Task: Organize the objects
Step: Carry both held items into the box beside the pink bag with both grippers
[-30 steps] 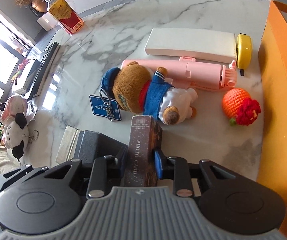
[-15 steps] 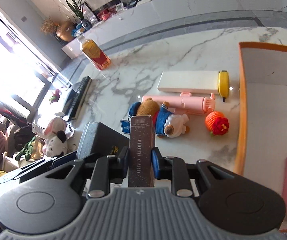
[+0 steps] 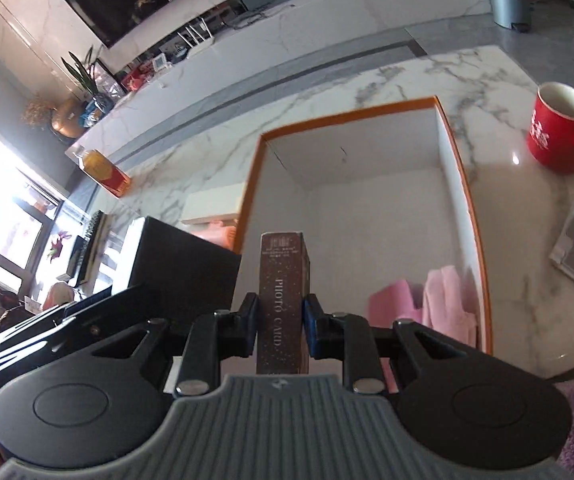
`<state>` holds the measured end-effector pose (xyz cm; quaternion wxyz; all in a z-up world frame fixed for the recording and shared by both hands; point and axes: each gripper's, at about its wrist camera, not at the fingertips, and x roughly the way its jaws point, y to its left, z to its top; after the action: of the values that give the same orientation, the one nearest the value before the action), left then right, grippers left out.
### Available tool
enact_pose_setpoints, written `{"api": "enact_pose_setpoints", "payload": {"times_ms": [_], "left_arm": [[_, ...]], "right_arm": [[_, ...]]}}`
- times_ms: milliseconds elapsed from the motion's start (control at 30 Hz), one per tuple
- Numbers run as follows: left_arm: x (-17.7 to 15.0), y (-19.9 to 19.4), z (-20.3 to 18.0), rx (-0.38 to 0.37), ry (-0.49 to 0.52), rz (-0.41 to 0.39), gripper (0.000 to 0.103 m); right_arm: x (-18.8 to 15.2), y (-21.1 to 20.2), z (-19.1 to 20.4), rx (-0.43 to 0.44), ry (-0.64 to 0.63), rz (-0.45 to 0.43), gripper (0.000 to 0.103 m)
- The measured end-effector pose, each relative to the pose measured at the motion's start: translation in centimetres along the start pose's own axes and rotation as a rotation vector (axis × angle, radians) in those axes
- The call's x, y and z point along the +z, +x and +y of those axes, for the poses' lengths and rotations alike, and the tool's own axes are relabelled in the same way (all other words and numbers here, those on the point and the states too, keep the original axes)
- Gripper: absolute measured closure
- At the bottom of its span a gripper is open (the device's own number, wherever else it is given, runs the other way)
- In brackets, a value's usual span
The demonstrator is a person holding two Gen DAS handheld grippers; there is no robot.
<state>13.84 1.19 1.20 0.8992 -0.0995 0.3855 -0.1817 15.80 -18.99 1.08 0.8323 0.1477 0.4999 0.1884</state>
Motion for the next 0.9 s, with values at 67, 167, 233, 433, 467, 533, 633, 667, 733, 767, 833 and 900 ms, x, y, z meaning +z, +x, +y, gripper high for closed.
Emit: {"api": "enact_pose_setpoints", "payload": {"times_ms": [67, 167, 233, 433, 467, 533, 633, 667, 733, 767, 833, 900], "left_arm": [[-0.4, 2.0, -0.5, 0.023, 0.019, 0.046, 0.063], [-1.6, 3.8, -0.8, 0.068, 0.044, 0.105, 0.063], [-2.0, 4.7, -0.7, 0.082, 0.051, 0.131, 0.063], [-2.3, 6.1, -0.8, 0.114, 0.074, 0.173, 0.063], [-2.2, 6.3, -0.8, 0.116, 0.074, 0.18, 0.063], [-2.2, 6.7, -0.9, 0.121, 0.076, 0.191, 0.063], [-2.4, 7.1, -0.7, 0.116, 0.068, 0.206, 0.063], [-2.5, 7.2, -0.7, 0.113, 0.064, 0.21, 0.063], [-2.6, 7.3, -0.6, 0.107, 0.061, 0.22, 0.063], [-2.7, 7.5, -0.5, 0.1, 0.055, 0.225, 0.063], [-2.8, 7.5, -0.6, 0.09, 0.054, 0.224, 0.063], [-2.9, 7.7, -0.7, 0.08, 0.047, 0.228, 0.063]], "right_arm": [[-0.3, 1.6, -1.3, -0.003, 0.016, 0.044, 0.078], [-0.5, 3.8, -2.9, -0.006, 0.037, 0.091, 0.078], [-0.4, 5.1, -3.7, 0.0, 0.049, 0.113, 0.078], [-0.5, 7.8, -4.7, -0.02, 0.046, 0.157, 0.078], [-0.5, 8.1, -4.8, -0.028, 0.043, 0.164, 0.078], [-0.7, 8.3, -4.7, -0.048, 0.028, 0.166, 0.078], [-0.8, 8.3, -4.3, -0.097, -0.005, 0.162, 0.08], [-0.8, 8.2, -4.0, -0.122, -0.02, 0.153, 0.08], [-0.8, 7.9, -3.5, -0.159, -0.058, 0.142, 0.08], [-0.9, 7.8, -3.4, -0.178, -0.074, 0.139, 0.08], [-0.9, 7.7, -3.2, -0.201, -0.099, 0.135, 0.08], [-0.8, 7.7, -3.8, -0.183, -0.066, 0.156, 0.08]]}}
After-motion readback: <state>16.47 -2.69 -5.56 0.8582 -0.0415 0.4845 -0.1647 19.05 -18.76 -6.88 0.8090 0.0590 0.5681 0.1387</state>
